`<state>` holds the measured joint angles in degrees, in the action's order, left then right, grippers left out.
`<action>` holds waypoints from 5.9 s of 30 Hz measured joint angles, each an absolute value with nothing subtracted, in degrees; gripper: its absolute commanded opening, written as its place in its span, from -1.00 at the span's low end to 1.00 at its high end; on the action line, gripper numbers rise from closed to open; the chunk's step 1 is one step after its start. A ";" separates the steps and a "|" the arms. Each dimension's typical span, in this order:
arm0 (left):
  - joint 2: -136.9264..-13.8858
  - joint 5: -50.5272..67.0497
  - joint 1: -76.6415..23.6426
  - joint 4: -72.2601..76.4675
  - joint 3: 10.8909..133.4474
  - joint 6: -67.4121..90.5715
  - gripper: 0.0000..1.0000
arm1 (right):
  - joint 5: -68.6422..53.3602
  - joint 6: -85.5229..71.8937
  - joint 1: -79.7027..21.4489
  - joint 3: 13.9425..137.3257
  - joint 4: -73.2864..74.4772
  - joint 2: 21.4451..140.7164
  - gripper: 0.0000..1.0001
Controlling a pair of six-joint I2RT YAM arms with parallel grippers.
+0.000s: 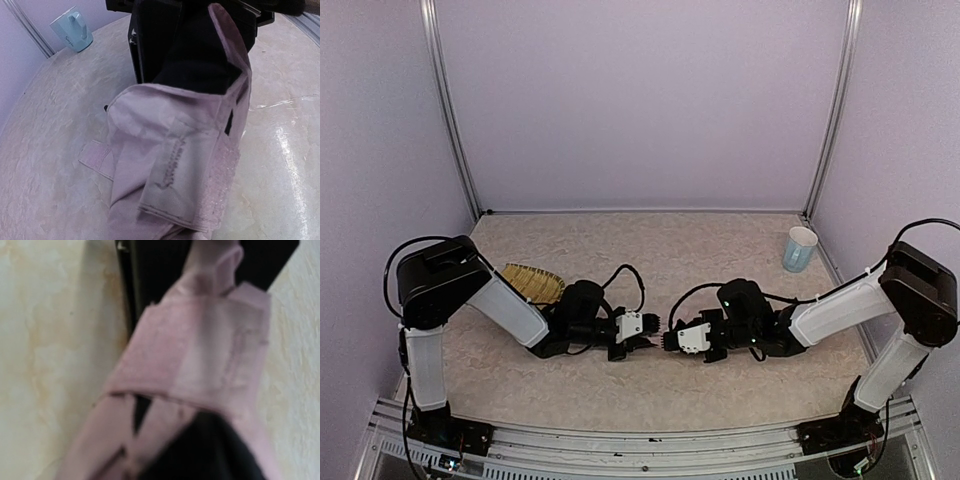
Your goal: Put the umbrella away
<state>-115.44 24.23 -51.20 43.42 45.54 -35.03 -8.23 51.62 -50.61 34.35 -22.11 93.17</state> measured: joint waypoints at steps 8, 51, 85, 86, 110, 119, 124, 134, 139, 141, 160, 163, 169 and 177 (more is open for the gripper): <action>-114.78 25.52 -50.81 38.24 46.57 -37.54 -0.32 | -9.26 54.46 -50.28 34.35 -21.58 93.17 -1.00; -109.65 21.98 -46.70 23.66 51.57 -31.88 -1.00 | -5.21 52.16 -44.93 33.54 -21.76 87.05 0.56; -91.48 5.06 -49.50 -1.06 76.23 -26.81 -1.00 | -31.51 4.97 -35.31 33.41 -49.17 86.94 0.46; -91.22 4.82 -49.89 -1.48 76.29 -26.81 -1.00 | -31.70 4.51 -35.64 34.17 -50.94 88.71 0.45; -89.49 4.36 -51.75 -3.42 78.08 -25.43 -1.00 | -33.04 2.87 -39.20 40.84 -62.96 101.84 -1.00; -89.47 7.94 -48.60 -6.04 78.94 -22.31 -1.00 | -35.24 4.49 -35.46 39.46 -58.08 97.58 -1.00; -89.47 15.57 -50.04 -8.58 79.72 -22.74 -1.00 | -36.14 0.75 -28.99 39.99 -64.79 100.92 -1.00; -92.95 27.40 -47.77 -19.88 88.23 -30.83 -1.00 | -50.26 -1.15 -22.65 63.42 -70.13 110.08 -1.00; -96.40 30.44 -46.11 -25.67 93.82 -39.33 -1.00 | -58.30 5.23 -20.45 70.98 -62.35 109.45 -1.00; -99.13 31.77 -46.35 -30.17 96.79 -43.92 -1.00 | -60.75 9.43 -20.45 72.07 -57.45 108.25 -1.00; -107.20 50.13 -44.05 -25.02 94.56 -34.44 -1.00 | -53.80 35.70 -30.98 59.92 -36.71 88.01 -1.00; -109.38 55.92 -43.64 -25.02 93.80 -29.21 -1.00 | -49.47 38.76 -33.47 54.17 -36.32 84.44 -1.00; -116.14 65.56 -42.70 -31.40 95.85 -26.22 -1.00 | -43.13 47.62 -38.65 50.61 -27.24 81.78 -1.00; -126.91 71.61 -41.21 -37.76 96.60 -24.67 -1.00 | -25.43 53.71 -43.77 40.58 -28.80 83.90 -1.00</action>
